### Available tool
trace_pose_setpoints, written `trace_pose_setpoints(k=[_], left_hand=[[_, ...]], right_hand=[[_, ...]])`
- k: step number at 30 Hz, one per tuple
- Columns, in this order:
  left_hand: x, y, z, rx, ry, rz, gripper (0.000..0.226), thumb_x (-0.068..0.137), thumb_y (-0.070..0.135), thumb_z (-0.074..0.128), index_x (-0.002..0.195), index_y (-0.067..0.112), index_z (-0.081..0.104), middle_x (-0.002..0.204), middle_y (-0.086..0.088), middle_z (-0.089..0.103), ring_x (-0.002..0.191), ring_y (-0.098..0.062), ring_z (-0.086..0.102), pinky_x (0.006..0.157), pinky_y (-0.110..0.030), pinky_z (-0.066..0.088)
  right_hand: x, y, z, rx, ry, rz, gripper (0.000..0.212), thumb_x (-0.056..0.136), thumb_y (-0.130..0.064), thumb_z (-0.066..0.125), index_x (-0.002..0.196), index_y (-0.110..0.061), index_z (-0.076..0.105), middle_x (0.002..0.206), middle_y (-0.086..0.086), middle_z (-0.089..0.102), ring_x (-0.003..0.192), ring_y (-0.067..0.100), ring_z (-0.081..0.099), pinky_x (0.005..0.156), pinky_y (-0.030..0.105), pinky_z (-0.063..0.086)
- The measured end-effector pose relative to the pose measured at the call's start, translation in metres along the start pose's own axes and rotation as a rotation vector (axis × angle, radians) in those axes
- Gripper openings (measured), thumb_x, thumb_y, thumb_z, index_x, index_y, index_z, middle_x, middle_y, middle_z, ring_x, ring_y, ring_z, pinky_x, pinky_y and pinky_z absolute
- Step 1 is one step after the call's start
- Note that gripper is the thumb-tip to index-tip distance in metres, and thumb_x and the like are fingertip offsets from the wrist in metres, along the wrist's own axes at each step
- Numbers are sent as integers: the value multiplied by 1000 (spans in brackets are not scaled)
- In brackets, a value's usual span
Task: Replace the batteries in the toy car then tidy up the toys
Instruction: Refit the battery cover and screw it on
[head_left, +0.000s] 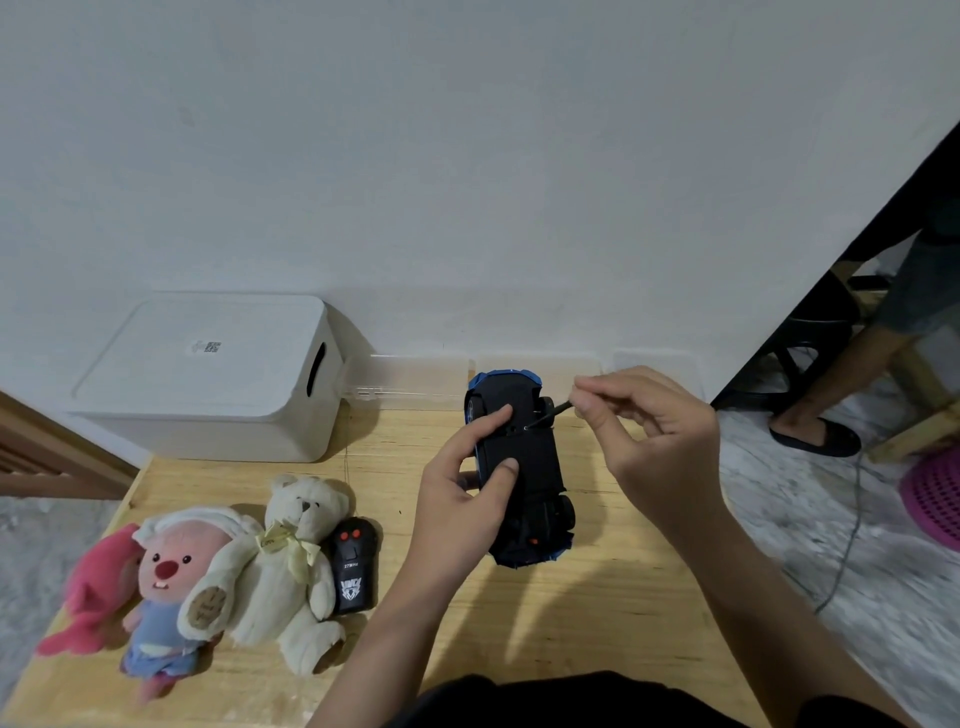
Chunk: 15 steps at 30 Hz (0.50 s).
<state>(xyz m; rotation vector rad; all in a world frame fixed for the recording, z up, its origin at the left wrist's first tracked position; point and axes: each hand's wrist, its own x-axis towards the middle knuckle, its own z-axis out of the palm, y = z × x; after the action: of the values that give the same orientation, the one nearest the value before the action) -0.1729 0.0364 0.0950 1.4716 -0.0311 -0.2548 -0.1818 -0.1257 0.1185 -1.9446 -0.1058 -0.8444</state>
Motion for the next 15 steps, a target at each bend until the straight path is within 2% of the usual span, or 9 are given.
trace_pose_setpoints(k=[3, 7, 11, 15], left_hand=[[0, -1, -1, 3, 8, -5, 49, 89, -3, 56, 108, 40, 67, 105, 11, 69, 76, -19, 67, 64, -30, 59], [0, -1, -1, 6, -5, 3, 48, 89, -3, 56, 110, 39, 66, 105, 12, 69, 76, -19, 68, 62, -29, 58], [0, -3, -1, 8, -9, 4, 48, 89, -3, 57, 111, 39, 66, 109, 8, 68, 76, -19, 68, 63, -30, 58], [1, -4, -1, 4, -4, 1, 48, 89, -3, 56, 110, 39, 66, 104, 11, 69, 72, -16, 67, 60, -27, 57]], right_hand=[[-2, 1, -1, -31, -27, -6, 16, 79, 3, 69, 93, -5, 73, 90, 2, 72, 87, 10, 68, 74, 25, 56], [-3, 0, 1, 25, 10, 61, 14, 78, -8, 73, 92, -12, 72, 78, -4, 69, 72, 11, 66, 68, 25, 54], [-1, 1, 2, 19, 22, 98, 7, 77, -13, 75, 81, -16, 71, 76, -9, 67, 67, 12, 62, 63, 30, 53], [0, 2, 1, 30, 43, 201, 12, 74, -20, 78, 73, -12, 69, 71, 1, 67, 64, 16, 64, 61, 31, 54]])
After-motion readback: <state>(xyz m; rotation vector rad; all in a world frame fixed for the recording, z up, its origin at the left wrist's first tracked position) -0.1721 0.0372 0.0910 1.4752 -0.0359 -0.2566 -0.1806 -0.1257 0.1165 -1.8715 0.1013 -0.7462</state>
